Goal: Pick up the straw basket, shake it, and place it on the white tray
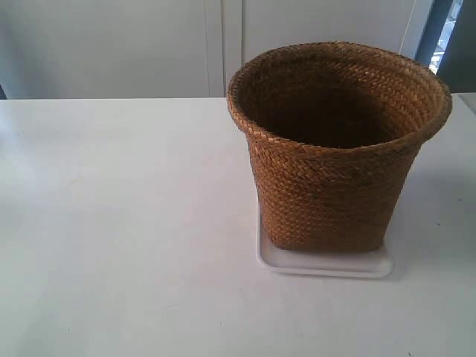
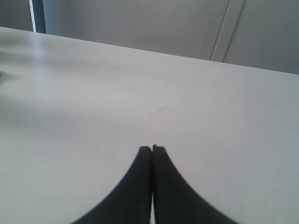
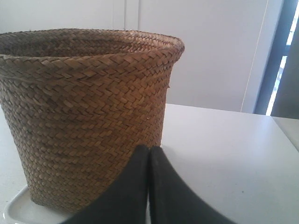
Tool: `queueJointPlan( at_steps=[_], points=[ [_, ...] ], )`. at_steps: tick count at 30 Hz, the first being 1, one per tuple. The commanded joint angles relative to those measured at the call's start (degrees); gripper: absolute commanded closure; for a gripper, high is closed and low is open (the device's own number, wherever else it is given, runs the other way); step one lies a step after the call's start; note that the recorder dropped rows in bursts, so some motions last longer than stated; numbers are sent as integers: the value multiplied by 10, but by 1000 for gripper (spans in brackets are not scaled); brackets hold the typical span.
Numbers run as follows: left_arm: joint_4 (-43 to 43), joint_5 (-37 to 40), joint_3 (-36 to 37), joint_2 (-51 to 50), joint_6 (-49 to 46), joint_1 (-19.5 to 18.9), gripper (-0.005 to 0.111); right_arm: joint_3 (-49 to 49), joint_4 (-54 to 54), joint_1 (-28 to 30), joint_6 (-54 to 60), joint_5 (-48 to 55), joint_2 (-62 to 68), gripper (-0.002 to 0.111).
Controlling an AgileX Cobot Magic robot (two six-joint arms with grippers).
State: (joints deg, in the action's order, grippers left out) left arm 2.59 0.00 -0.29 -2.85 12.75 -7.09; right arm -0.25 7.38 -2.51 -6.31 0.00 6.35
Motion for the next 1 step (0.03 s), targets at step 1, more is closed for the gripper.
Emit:
queueJointPlan(
  at_steps=[1],
  points=[
    [3, 0, 3, 4, 3, -2, 107, 2, 0, 2, -2, 0, -1, 108]
  ],
)
